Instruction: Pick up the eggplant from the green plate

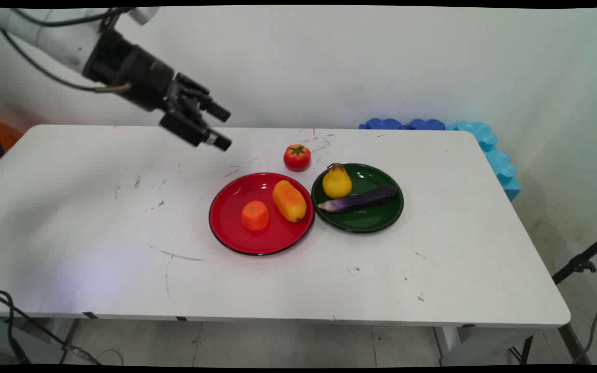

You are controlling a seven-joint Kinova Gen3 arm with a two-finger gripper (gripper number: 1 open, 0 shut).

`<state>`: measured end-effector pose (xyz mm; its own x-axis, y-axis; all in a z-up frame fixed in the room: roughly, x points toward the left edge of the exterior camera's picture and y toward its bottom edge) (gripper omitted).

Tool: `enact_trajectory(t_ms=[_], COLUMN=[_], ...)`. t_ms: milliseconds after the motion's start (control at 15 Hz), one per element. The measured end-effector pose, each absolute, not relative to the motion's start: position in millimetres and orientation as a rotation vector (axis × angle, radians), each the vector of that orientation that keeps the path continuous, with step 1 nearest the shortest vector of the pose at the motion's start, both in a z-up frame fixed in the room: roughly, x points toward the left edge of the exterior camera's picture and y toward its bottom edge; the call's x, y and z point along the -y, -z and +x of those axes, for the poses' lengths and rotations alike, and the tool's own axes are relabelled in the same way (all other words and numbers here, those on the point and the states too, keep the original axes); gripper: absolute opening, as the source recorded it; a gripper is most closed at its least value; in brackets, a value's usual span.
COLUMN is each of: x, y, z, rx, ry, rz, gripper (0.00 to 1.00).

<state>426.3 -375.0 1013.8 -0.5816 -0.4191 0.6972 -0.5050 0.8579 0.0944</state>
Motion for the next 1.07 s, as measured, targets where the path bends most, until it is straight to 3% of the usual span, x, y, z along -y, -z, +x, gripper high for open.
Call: enact_trajectory(t_ms=[467, 1067], x=[430, 500], y=[-1014, -958], z=[363, 259], rx=[2.226, 2.367], ry=[-0.23, -0.241], rz=[0.751, 0.769], gripper=[1.0, 1.0])
